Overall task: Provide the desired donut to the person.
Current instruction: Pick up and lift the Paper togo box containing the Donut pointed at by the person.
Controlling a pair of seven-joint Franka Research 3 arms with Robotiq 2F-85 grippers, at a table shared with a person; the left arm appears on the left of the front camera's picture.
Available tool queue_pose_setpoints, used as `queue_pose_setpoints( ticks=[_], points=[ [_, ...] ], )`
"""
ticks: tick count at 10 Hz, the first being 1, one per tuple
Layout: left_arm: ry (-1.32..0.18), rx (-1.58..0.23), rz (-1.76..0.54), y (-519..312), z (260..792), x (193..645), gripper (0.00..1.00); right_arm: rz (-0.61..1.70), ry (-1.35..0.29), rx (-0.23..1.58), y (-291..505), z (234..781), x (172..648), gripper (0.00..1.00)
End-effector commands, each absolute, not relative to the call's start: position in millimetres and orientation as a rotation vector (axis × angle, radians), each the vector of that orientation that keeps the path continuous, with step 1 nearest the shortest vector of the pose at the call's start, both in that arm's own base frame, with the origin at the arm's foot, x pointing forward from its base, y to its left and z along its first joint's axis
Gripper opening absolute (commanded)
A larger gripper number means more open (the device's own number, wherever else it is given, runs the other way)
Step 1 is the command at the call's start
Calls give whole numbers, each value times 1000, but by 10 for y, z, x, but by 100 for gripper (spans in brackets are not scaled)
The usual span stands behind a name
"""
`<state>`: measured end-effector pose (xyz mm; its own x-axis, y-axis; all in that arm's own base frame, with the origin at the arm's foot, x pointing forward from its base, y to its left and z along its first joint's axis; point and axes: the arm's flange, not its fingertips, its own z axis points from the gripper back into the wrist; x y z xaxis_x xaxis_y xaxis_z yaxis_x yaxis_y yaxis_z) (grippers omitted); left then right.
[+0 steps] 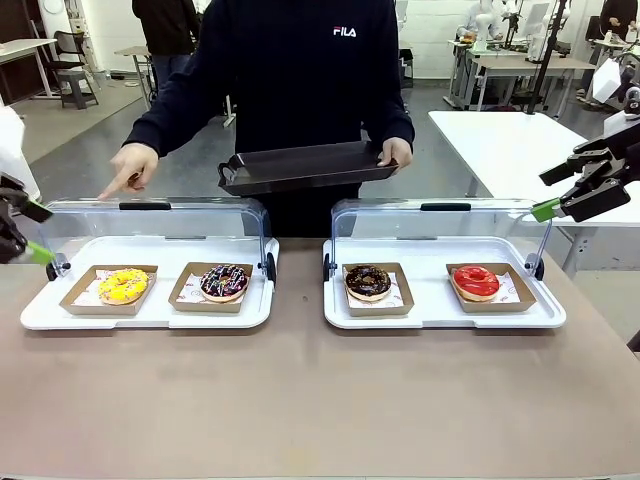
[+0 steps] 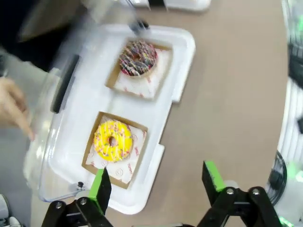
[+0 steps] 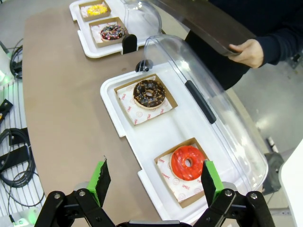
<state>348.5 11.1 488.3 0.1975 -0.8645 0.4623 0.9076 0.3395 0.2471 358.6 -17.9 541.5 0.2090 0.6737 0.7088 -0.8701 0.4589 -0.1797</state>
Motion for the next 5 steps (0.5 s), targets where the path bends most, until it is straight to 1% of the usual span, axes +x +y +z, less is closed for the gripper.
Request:
queue_pose_setpoints(
  ticks=[1, 3, 5],
  points=[
    [-491, 42, -1343, 121, 4469, 3701, 100, 1103, -836, 306, -174, 5397, 3583, 100],
    [-363, 63, -1394, 113, 4074, 3909, 100, 1103, -836, 306, -174, 5397, 3583, 100],
    [-276, 141, -1439, 115, 3787, 4082, 100, 1103, -836, 306, -174, 5397, 3583, 100]
  ],
)
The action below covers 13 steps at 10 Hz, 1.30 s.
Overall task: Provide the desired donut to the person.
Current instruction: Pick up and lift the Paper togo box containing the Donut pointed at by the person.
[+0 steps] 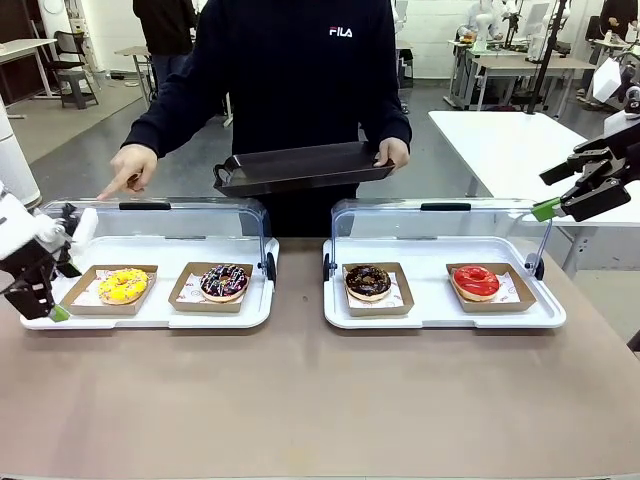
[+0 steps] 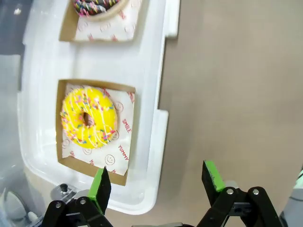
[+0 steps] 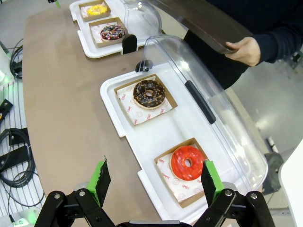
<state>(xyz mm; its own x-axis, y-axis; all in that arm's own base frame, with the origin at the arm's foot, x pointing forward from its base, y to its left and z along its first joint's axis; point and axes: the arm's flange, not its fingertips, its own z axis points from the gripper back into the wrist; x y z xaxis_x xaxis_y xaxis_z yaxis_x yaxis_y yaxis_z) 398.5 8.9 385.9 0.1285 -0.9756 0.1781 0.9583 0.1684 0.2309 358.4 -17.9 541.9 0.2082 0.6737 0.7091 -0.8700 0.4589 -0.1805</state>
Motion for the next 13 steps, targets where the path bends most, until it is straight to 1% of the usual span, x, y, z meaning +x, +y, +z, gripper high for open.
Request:
queue_pose_setpoints(
  ticks=[1, 2, 5, 6, 9, 13],
  points=[
    [-252, 165, -1449, 130, 3716, 4132, 100, 1103, -836, 306, -174, 5397, 3583, 100],
    [-236, 185, -1458, 175, 3681, 4167, 100, 1103, -836, 306, -174, 5397, 3583, 100],
    [-277, 233, -1432, 310, 3612, 4302, 100, 1103, -836, 306, -174, 5397, 3583, 100],
    [-297, 233, -1436, 301, 3589, 4372, 100, 1103, -836, 306, -174, 5397, 3583, 100],
    [-277, 231, -1422, 327, 3464, 4528, 100, 1103, -836, 306, -174, 5397, 3583, 100],
    [-280, 198, -1426, 334, 3341, 4604, 100, 1103, -836, 306, -174, 5397, 3583, 100]
  ],
)
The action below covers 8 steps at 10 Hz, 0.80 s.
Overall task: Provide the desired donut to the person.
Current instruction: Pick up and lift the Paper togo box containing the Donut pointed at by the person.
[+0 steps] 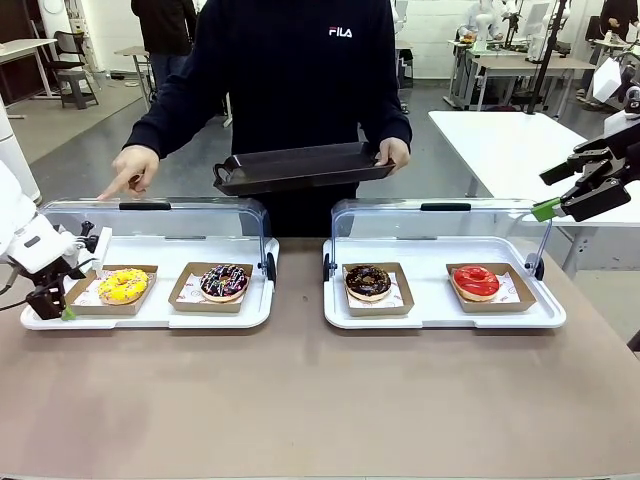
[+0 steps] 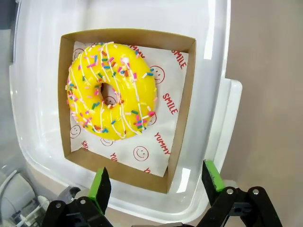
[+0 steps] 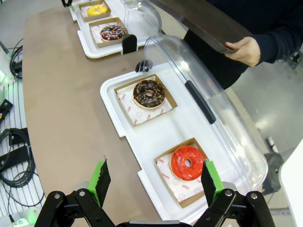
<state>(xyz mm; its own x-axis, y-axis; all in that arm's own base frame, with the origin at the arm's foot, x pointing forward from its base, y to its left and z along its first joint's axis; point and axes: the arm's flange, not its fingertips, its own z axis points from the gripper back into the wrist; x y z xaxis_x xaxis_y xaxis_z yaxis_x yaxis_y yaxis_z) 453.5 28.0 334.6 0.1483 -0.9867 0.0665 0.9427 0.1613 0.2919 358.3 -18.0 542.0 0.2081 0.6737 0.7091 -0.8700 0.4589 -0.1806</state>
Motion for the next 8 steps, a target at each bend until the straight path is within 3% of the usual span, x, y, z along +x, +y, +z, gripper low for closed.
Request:
queue_pose_setpoints(
  ticks=[1, 2, 3, 4, 5, 7, 8],
  points=[
    [-274, 229, -1416, 346, 3323, 4624, 100, 1103, -836, 306, -174, 5397, 3583, 100],
    [-259, 215, -1431, 340, 3338, 4620, 82, 1103, -836, 306, -174, 5397, 3583, 100],
    [-236, 206, -1419, 349, 3355, 4619, 43, 1103, -836, 306, -174, 5397, 3583, 100],
    [-224, 212, -1422, 358, 3362, 4616, 25, 1103, -836, 306, -174, 5397, 3583, 100],
    [-210, 226, -1413, 359, 3357, 4619, 0, 1103, -836, 306, -174, 5397, 3583, 100],
    [-156, 195, -1429, 345, 3298, 4615, 0, 1103, -836, 306, -174, 5397, 3583, 100],
    [-151, 195, -1425, 343, 3299, 4614, 6, 1103, -836, 306, -174, 5397, 3583, 100]
  ],
)
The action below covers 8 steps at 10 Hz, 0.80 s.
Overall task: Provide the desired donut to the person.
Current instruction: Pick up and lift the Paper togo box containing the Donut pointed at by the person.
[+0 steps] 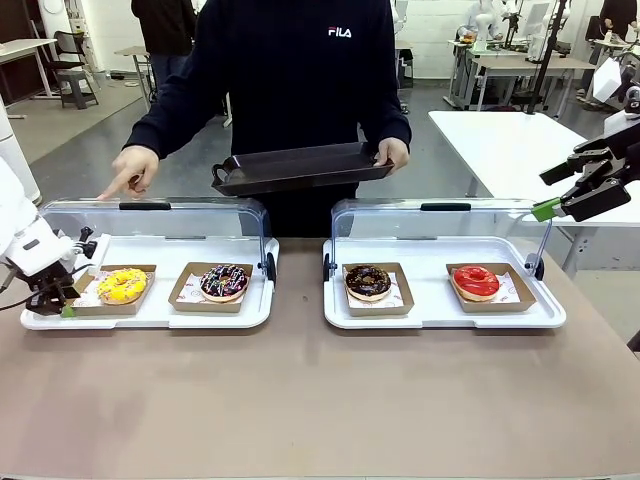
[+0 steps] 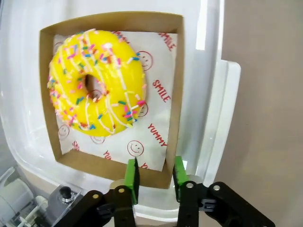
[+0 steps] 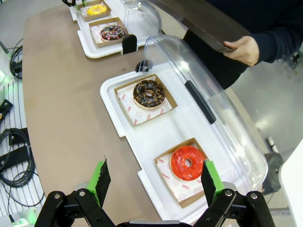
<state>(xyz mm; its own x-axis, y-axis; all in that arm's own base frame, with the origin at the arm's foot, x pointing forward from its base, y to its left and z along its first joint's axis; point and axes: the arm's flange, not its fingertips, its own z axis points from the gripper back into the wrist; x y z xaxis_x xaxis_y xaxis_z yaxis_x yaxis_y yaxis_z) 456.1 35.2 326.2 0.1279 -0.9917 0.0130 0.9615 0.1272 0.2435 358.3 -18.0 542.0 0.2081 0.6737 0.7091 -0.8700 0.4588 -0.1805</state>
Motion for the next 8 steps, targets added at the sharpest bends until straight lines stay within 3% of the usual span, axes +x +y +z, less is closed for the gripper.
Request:
queue_pose_setpoints(
  ticks=[1, 8],
  points=[
    [-145, 189, -1424, 337, 3296, 4617, 0, 1103, -836, 306, -174, 5397, 3583, 100],
    [-185, 171, -1444, 344, 3378, 4534, 0, 1103, -836, 306, -174, 5397, 3583, 100]
  ],
)
